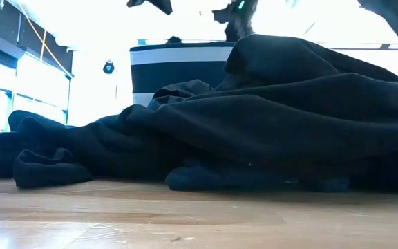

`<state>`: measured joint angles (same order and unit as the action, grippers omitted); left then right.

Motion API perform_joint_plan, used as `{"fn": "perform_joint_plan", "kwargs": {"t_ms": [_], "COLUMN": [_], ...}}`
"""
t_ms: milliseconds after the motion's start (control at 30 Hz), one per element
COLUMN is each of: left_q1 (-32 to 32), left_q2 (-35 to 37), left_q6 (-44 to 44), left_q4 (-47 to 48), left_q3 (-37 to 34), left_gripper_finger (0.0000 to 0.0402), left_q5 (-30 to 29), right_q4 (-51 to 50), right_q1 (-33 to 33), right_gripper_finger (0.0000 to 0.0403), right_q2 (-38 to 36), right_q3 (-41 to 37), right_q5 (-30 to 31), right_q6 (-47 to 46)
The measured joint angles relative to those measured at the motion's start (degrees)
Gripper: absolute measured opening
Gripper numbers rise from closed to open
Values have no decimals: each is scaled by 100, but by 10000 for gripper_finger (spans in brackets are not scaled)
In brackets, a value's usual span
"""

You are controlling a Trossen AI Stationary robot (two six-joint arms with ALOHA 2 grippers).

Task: Sort clothes
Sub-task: Put the blue shirt into the blue bin, then put the black shirt into the blue bin

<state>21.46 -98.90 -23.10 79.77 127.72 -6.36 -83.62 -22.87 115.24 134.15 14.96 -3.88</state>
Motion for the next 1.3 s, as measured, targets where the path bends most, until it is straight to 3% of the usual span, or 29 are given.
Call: {"fn": "perform_joint_plan", "kwargs": {"t_ms": [233,433,600,733,933,1067,1300], "left_q1": [-921,-1490,-1957,-2278,-2652,-2831,-2903], "left_q2": [472,511,516,689,788,799,823], "left_q6": [-568,-1170,-1745,-1853,-1736,-1761,-2614], "left_q4": [73,460,1075,1003,1027,1025,1021], "left_q3": [0,-2,-9,-142,-142,-251,-1641], "left_gripper_finger": [26,26,26,26,26,26,26], "left_q5": [-1308,-1495,-1967,-2035,-2334,-2236,-823], "right_q4": [281,192,176,194,516,932,1147], "right_q1": [-270,-431,-430,-413,-325,-107,458], "right_gripper_finger": [145,145,145,145,145,145,145], "right_q2": [1585,2516,2636,2110,565,-388,-1497], "right_q3": [-7,5,16,-20,2,-2,2], "right_q5": [-308,-925,-1072,-964,-942,-922,-753], "right_q6": [490,409,572,532,317,-233,-316]}}
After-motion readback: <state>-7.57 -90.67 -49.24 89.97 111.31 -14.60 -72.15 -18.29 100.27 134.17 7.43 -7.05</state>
